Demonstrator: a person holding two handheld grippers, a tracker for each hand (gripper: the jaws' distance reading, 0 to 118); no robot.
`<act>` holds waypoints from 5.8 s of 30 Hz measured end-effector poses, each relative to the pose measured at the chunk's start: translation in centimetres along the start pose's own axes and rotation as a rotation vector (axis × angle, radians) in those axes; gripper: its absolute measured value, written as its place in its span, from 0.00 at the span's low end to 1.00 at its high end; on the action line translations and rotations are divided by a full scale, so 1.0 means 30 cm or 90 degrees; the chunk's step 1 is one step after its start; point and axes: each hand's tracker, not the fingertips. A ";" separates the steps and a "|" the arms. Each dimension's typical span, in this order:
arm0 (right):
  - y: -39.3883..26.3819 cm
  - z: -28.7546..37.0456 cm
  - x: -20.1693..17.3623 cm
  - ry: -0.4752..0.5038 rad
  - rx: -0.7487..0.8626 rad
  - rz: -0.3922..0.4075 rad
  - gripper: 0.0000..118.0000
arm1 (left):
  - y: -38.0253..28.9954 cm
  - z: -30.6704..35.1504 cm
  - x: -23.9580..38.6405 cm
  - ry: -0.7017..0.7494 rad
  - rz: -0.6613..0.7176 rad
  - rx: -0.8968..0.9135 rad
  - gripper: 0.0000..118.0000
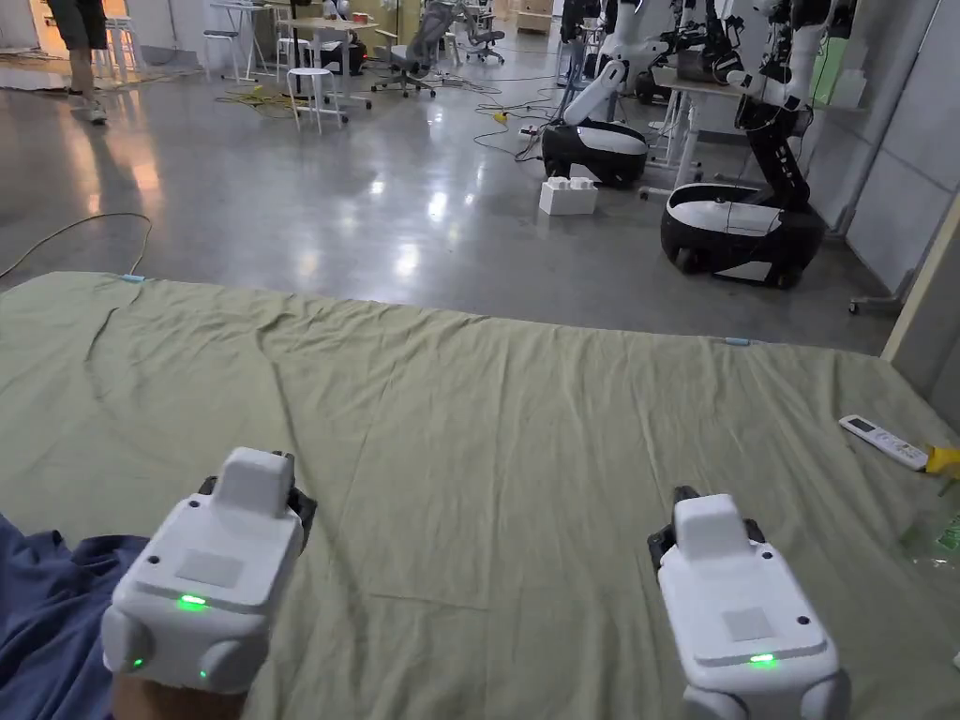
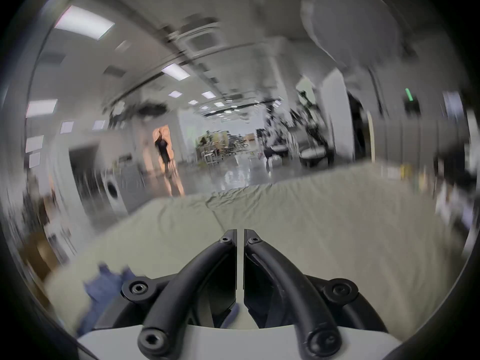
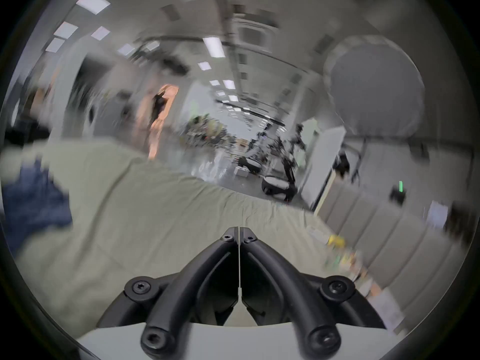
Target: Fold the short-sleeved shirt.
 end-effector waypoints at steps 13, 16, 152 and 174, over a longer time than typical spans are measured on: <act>-0.030 0.019 0.043 -0.058 -0.037 -0.224 0.01 | 0.022 0.023 -0.003 -0.032 0.145 0.019 0.04; -0.028 0.022 0.039 -0.050 -0.031 -0.207 0.01 | 0.015 0.022 -0.004 -0.016 0.092 -0.004 0.04; -0.133 0.120 0.195 -0.026 -0.086 -0.175 0.01 | 0.012 0.147 0.296 -0.186 0.063 -0.031 0.34; -0.039 0.119 0.134 -0.009 -0.024 -0.156 0.01 | -0.019 0.091 -0.045 -0.037 0.102 -0.139 0.01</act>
